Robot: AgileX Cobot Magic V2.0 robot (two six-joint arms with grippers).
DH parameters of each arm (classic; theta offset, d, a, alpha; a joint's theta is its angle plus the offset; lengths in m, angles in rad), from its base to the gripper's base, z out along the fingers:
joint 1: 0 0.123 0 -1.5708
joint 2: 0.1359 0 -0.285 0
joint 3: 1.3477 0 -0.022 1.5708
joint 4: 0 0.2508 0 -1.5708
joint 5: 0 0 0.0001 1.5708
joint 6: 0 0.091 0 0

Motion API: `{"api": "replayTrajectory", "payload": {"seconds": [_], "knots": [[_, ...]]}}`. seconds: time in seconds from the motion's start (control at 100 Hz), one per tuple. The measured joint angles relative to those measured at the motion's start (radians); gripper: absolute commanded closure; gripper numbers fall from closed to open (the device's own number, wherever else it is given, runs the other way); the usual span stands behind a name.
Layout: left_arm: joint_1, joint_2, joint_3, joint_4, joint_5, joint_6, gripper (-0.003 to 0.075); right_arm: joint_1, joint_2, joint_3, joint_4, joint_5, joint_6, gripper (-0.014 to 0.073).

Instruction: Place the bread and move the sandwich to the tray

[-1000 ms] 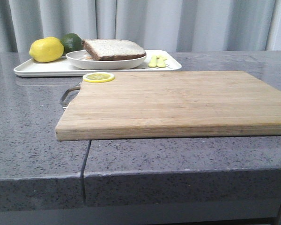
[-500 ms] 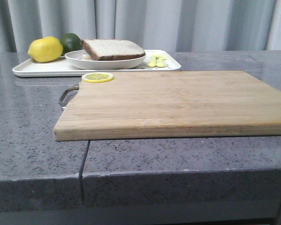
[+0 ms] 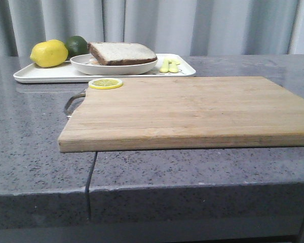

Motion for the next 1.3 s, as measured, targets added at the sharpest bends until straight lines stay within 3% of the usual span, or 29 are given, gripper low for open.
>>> {"api": "replayTrajectory", "payload": {"seconds": [0.69, 0.86, 0.96, 1.17, 1.301], "knots": [[0.000, 0.000, 0.001, 0.004, 0.000, 0.000, 0.0740, 0.000, -0.002, 0.000, 0.039, -0.002, -0.002, 0.0664], [0.010, 0.000, 0.007, 0.169, 0.000, 0.000, 0.0740, 0.000, -0.002, 0.000, 0.039, -0.002, -0.002, 0.0664], [0.069, -0.002, 0.041, 0.272, -0.002, 0.000, 0.0740, 0.000, -0.002, 0.000, 0.039, -0.002, -0.002, 0.0664], [0.248, -0.039, 0.155, 0.342, -0.002, -0.055, 0.0740, 0.000, -0.002, 0.000, 0.039, -0.002, -0.002, 0.0664], [0.283, -0.039, 0.207, 0.368, -0.012, -0.090, 0.0740, 0.000, -0.002, 0.000, 0.041, -0.002, -0.002, 0.0664]]}}
